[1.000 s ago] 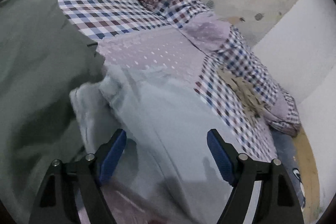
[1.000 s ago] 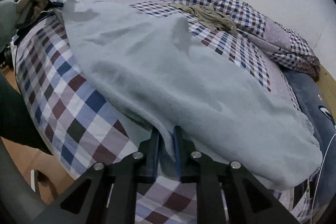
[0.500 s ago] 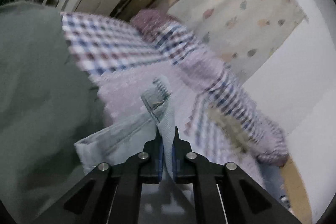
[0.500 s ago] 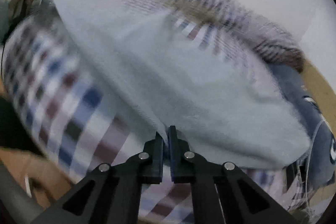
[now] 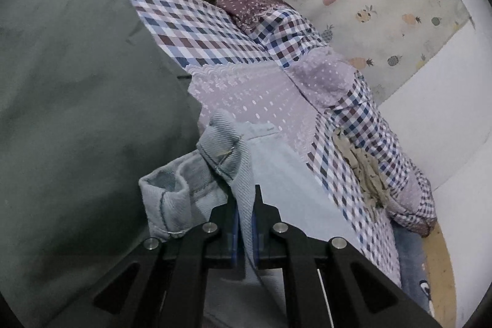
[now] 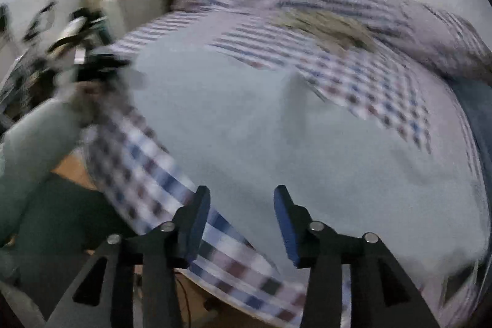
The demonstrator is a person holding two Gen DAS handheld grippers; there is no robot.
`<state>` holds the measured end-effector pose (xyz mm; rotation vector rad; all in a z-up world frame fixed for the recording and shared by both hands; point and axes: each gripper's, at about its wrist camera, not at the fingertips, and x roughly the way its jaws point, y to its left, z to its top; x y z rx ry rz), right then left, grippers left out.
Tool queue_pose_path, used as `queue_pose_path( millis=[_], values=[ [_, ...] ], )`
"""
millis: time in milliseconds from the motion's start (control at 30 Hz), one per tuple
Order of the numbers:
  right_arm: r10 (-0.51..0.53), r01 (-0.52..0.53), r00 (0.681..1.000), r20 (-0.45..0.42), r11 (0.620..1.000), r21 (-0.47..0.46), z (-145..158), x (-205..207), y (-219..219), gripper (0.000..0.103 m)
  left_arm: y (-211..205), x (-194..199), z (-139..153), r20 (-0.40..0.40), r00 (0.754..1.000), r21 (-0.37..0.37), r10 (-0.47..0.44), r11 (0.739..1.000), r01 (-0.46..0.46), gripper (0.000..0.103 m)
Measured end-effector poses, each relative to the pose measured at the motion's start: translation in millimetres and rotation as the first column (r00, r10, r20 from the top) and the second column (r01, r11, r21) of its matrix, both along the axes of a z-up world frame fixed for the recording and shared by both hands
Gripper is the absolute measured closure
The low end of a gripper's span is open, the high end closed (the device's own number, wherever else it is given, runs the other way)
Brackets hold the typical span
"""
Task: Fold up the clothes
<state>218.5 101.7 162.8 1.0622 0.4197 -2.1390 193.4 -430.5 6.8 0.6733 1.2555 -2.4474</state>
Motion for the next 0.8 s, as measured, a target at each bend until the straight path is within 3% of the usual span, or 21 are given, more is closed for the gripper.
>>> queue_pose_path(
  millis=[100, 200, 400, 467, 700, 733, 767, 800],
  values=[
    [0.077, -0.077, 0.996, -0.033, 0.997, 0.015, 14, -26, -29, 0.037, -2, -2, -1, -0.008, 1.0, 0.02, 0.005, 1.0, -0.005, 0.098],
    [0.084, -0.083, 0.996, -0.017, 0.994, 0.072, 4, -83, -49, 0.036, -1, -3, -2, -0.006, 1.0, 0.011, -0.001, 1.0, 0.001, 0.098],
    [-0.021, 0.004, 0.999, 0.051, 0.95, 0.313, -54, -209, -41, 0.039, -1, -2, -3, 0.0, 1.0, -0.007, -0.012, 1.0, 0.012, 0.098],
    [-0.017, -0.012, 0.996, 0.088, 0.948, 0.317, -66, -233, -40, 0.044, -1, -3, -3, 0.004, 1.0, -0.01, -0.012, 1.0, 0.012, 0.098],
    [0.093, -0.154, 0.973, 0.21, 0.942, 0.297, -99, -271, -62, 0.044, 1, -8, -2, 0.017, 1.0, -0.02, 0.0, 1.0, 0.0, 0.097],
    [0.101, -0.165, 0.97, 0.22, 0.942, 0.293, -100, -274, -62, 0.049, 1, -8, -2, 0.018, 1.0, -0.024, 0.002, 1.0, -0.001, 0.097],
    [0.107, -0.167, 0.974, 0.202, 0.935, 0.314, -100, -274, -62, 0.065, 1, -7, -2, 0.017, 1.0, -0.027, 0.007, 1.0, -0.006, 0.097],
    [0.094, -0.147, 0.983, 0.16, 0.918, 0.368, -99, -274, -61, 0.1, 1, -7, -2, 0.015, 1.0, -0.025, 0.015, 1.0, -0.015, 0.097]
  ],
)
